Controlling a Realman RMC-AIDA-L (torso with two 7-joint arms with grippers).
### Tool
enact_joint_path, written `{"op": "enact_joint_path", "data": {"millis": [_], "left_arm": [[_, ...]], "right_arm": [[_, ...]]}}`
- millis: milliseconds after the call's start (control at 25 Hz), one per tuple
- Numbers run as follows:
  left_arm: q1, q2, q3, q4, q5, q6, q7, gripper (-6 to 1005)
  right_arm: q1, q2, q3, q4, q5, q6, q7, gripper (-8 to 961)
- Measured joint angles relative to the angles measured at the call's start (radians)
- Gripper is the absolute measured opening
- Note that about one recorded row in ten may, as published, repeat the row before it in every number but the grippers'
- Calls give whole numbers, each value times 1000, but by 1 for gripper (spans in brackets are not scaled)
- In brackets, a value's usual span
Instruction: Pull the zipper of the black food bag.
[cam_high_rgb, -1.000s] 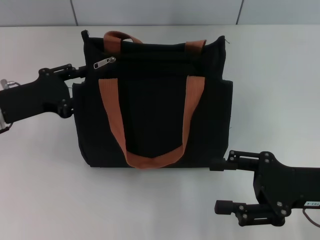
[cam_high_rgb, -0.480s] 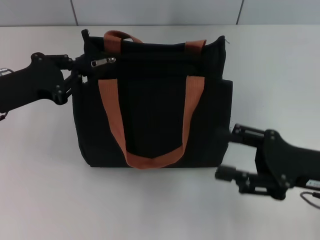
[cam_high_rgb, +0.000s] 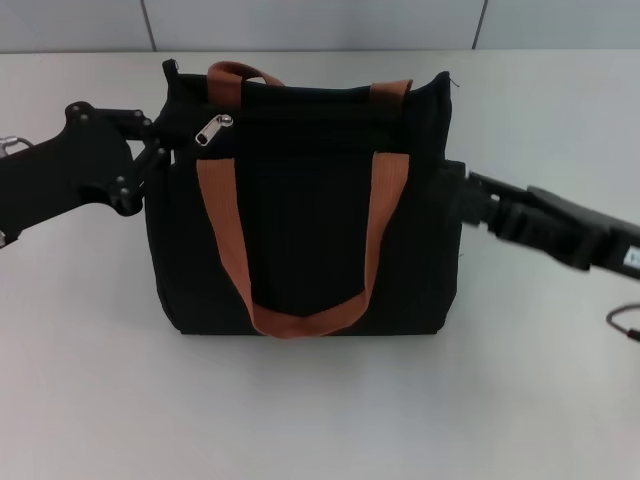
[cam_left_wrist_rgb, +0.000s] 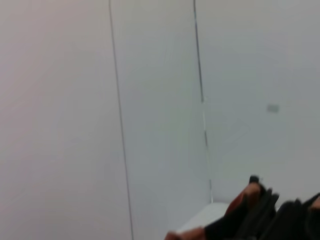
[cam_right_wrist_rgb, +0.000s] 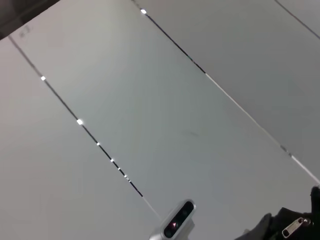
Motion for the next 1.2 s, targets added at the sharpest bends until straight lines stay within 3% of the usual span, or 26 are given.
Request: {"op": "enact_joint_path", "data": {"millis": [640,960,1200], "left_arm": [[-6,-12,-4,3,-25,21,2,35],[-8,-12,-8,3,-39,20,2,42],[-7,-12,-15,3,-40,20,2,47]], "right_arm": [[173,-3,-9,-202,2,62,384,727],[255,-23,-35,-223,-6,157,476,641],[300,-26,-88,-243,-7,219,555,577]]}}
